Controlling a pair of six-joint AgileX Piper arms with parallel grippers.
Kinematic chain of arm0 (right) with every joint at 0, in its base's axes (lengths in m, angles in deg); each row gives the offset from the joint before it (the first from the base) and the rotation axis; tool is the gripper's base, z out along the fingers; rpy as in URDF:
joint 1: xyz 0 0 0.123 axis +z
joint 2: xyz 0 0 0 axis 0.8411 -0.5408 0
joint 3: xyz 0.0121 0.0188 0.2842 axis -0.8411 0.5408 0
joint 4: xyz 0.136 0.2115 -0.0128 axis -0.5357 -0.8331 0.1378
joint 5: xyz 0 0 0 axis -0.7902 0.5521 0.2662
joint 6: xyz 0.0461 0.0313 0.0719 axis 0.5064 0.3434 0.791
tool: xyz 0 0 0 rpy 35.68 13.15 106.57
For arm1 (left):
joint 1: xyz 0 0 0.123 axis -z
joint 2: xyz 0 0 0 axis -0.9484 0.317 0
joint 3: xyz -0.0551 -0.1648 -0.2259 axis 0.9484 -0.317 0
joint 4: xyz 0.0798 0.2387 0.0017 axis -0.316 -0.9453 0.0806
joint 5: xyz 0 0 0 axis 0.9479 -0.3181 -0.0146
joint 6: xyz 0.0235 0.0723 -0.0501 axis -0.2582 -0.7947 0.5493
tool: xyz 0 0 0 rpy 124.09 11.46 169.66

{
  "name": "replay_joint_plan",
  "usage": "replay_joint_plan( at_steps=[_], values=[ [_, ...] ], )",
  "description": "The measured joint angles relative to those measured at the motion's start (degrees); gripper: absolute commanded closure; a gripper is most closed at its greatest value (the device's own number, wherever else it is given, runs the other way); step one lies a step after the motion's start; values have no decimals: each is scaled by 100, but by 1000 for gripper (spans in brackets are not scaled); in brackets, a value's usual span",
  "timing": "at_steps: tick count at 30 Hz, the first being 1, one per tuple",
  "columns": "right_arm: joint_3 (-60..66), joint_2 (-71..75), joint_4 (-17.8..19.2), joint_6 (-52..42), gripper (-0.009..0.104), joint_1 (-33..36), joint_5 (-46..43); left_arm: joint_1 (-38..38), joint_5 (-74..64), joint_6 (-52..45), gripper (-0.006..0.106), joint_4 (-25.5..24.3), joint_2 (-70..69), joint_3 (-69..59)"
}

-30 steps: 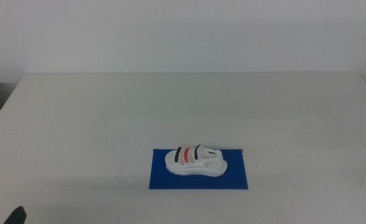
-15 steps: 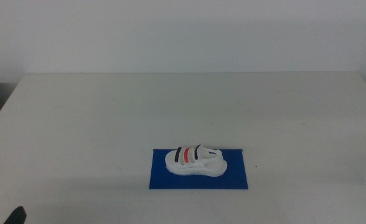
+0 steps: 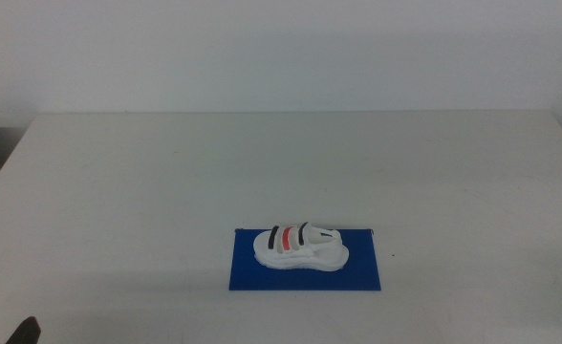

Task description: Use one arm to grab the shoe from the table and place it on the mat.

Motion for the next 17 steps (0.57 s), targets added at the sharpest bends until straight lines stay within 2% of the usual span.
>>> replay_joint_plan(
  at_steps=[7,17],
  values=[
    [498,425,18,0,5,0,13,0,0,0,7,0,0,0],
    [533,488,62,0,5,0,13,0,0,0,7,0,0,0]
  ],
)
